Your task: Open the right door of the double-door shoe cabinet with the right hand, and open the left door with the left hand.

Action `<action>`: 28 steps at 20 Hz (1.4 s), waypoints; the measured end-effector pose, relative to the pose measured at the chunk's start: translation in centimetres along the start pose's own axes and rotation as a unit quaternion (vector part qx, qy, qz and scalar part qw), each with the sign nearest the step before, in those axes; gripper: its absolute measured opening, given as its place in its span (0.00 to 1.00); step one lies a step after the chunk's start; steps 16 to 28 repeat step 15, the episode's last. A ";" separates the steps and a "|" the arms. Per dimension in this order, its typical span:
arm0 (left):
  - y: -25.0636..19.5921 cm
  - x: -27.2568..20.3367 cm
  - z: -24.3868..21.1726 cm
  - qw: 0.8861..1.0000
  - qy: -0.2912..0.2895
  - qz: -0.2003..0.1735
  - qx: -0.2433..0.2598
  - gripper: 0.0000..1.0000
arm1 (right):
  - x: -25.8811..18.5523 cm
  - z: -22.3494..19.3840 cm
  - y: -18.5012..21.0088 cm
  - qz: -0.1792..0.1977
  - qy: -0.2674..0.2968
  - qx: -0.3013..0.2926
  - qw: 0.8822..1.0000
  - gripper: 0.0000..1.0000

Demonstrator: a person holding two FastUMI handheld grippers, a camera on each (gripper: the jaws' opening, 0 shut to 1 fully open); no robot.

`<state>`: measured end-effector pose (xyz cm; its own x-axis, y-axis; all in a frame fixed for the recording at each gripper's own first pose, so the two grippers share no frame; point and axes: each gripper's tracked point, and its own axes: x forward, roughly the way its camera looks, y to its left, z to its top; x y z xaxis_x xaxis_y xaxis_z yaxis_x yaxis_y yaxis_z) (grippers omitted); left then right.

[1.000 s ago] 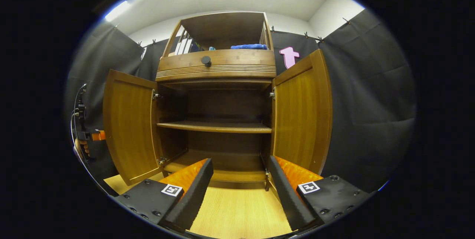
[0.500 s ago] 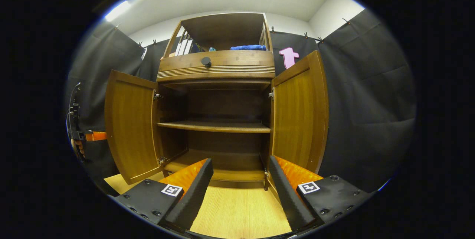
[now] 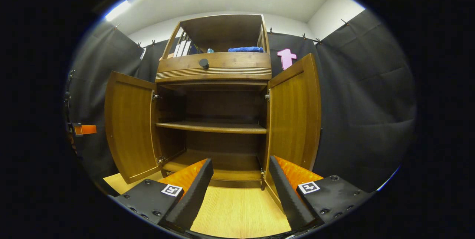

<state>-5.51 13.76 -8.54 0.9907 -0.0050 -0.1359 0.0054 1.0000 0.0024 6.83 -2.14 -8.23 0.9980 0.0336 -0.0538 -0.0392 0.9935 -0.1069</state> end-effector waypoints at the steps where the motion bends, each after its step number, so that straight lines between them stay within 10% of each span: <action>1: -0.8 -0.5 0.1 1.000 0.003 -0.003 -0.003 0.00 | 0.0 0.0 -0.1 -0.003 -0.001 0.000 1.000 1.00; 15: -5.1 -4.0 3.5 0.999 -0.027 0.026 0.009 0.78 | -0.3 0.6 -1.1 -0.022 -0.016 0.017 0.999 0.92; 28: -5.1 -4.0 3.5 0.999 -0.027 0.026 0.009 0.78 | -0.3 0.6 -1.1 -0.022 -0.016 0.017 0.999 0.92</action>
